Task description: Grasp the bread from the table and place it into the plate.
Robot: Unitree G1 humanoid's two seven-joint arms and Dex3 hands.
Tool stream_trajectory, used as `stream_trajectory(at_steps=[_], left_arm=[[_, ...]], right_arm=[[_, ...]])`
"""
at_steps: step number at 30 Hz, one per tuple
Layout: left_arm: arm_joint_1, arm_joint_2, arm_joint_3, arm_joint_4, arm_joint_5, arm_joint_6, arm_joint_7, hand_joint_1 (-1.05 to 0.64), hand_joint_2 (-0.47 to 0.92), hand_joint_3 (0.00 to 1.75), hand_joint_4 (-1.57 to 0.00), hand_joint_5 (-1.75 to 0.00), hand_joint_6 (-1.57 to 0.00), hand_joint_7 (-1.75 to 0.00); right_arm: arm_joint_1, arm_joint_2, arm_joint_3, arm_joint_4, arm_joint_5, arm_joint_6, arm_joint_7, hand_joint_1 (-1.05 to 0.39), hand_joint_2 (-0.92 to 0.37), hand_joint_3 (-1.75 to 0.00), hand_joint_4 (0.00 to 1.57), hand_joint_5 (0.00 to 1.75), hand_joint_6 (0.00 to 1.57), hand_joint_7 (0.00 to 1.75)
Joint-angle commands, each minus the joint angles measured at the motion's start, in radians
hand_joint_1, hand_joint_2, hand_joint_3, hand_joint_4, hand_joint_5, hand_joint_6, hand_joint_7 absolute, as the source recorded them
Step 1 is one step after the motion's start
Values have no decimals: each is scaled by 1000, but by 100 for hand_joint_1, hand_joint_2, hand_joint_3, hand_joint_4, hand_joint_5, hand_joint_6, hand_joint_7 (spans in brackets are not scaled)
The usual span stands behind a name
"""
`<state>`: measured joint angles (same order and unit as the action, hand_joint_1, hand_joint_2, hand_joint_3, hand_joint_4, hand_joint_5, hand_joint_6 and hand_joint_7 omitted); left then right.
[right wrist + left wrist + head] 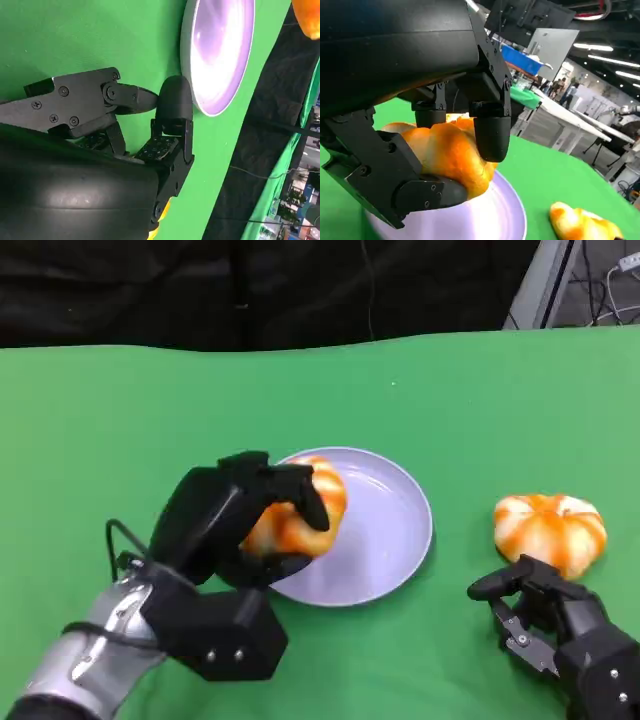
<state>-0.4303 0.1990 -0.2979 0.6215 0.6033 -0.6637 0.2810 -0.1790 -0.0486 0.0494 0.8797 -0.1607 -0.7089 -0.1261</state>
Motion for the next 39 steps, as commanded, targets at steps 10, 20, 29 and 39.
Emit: stream_trajectory(at_steps=[10, 20, 29, 39], left_arm=[[-149, -23, -89, 199, 58, -32, 64, -10, 66, 80, -72, -174, -76, -140], [-219, -60, -128, 349, 62, -36, 88, -6, 68, 77, -69, -175, -72, -146], [-280, -90, -153, 476, 60, -34, 98, -6, 75, 55, -65, -175, -68, -148], [-303, -101, -166, 548, 46, -51, 79, -4, 78, 44, -67, -159, -74, -124]], right_arm=[[26, 4, 3, 1, 4, 27, 13, -32, -92, -42, 70, 175, 74, 117], [32, 5, 6, -10, 5, 30, 12, -29, -92, -43, 68, 175, 72, 118], [35, 3, 12, -18, -11, 33, -8, -30, -92, -43, 70, 175, 73, 122], [37, 5, 12, -20, -14, 30, -13, -31, -92, -42, 70, 175, 72, 124]])
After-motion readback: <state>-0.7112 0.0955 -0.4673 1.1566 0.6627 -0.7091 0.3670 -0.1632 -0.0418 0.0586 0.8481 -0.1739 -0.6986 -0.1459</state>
